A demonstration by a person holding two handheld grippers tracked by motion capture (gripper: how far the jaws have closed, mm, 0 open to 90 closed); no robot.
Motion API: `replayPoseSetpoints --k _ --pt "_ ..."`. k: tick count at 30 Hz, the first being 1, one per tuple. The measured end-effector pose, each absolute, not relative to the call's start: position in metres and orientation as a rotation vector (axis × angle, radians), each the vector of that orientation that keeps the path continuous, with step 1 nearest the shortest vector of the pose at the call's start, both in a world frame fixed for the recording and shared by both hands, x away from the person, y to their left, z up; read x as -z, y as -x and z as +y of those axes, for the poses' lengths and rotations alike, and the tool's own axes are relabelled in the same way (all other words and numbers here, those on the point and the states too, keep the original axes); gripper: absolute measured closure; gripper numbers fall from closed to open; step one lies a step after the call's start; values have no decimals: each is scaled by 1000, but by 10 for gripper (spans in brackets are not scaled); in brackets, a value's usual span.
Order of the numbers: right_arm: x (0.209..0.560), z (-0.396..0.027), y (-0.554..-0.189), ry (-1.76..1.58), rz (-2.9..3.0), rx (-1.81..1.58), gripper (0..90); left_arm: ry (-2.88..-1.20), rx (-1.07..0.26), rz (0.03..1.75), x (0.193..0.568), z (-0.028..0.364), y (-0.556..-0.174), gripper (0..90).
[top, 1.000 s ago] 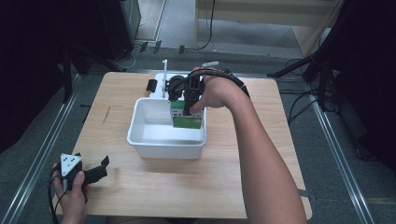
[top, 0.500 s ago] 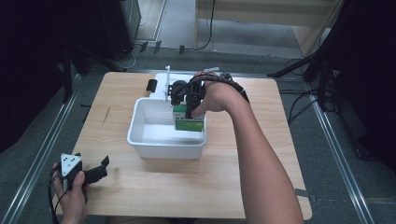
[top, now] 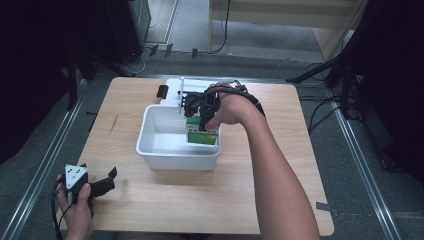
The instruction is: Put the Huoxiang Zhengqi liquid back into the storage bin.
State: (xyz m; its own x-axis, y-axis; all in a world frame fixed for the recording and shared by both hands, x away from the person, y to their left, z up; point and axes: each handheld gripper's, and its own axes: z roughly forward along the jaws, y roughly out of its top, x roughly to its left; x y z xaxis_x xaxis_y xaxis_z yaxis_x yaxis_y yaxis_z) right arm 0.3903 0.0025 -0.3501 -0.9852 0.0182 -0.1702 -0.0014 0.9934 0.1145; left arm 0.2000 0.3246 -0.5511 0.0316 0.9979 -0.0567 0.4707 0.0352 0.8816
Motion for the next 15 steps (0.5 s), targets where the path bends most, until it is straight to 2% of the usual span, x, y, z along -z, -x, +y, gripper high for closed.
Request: replayPoseSetpoints --k 15 --pt "377 4 -393 -8 2987 -176 643 -1540 -869 1543 551 324 -200 3"
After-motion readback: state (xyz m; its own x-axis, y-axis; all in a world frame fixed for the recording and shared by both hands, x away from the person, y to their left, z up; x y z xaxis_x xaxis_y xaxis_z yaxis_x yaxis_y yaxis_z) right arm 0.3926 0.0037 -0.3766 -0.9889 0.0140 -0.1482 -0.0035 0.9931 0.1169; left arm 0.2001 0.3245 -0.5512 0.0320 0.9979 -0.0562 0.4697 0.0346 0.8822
